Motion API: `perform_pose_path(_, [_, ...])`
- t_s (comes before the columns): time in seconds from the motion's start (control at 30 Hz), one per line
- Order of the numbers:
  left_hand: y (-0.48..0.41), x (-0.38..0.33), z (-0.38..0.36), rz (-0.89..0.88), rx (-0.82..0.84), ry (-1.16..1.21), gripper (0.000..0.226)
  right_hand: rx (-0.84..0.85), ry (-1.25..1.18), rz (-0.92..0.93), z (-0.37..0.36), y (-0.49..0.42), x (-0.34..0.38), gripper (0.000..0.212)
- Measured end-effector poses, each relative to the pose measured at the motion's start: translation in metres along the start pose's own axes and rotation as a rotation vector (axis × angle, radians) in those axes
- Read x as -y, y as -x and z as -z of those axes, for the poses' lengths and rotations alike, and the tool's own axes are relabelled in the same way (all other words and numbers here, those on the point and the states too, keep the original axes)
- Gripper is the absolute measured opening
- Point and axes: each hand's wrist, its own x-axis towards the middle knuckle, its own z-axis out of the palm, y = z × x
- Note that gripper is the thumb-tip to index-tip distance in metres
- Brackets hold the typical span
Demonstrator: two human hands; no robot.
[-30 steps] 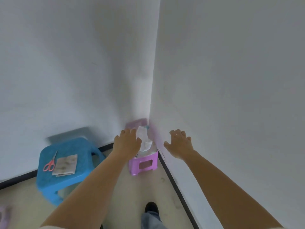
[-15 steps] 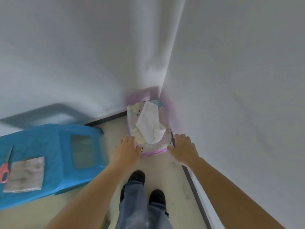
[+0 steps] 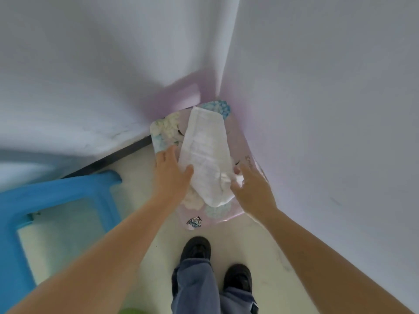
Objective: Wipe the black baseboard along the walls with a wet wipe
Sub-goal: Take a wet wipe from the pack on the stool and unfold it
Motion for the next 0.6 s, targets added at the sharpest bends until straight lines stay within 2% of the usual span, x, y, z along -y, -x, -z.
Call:
perform_pose_path(0.1, [0.003, -0.012, -0.001, 0.172, 0.124, 0.169, 0.049, 0.022, -0.089, -0.081, 0.003, 0.01, 0.002, 0.011])
perform_pose_path(0.23, [0.031, -0.034, 0.025, 0.32, 0.221, 0.366, 0.028, -0.102, -0.457, -0.276, 0.037, 0.039, 0.016, 0.008])
perform_pose_path(0.33, [0.076, -0.059, 0.065, 0.3, 0.313, 0.473, 0.015, -0.156, -0.711, -0.376, 0.074, 0.081, 0.026, 0.02])
perform_pose_path(0.47, [0.159, -0.095, 0.123, 0.273, 0.544, 0.562, 0.02, -0.157, -0.953, -0.501, 0.129, 0.164, 0.039, 0.026])
perform_pose_path(0.6, [0.236, -0.135, 0.157, 0.229, 0.638, 0.569, 0.015, -0.251, -1.258, -0.588, 0.196, 0.26, 0.046, 0.032])
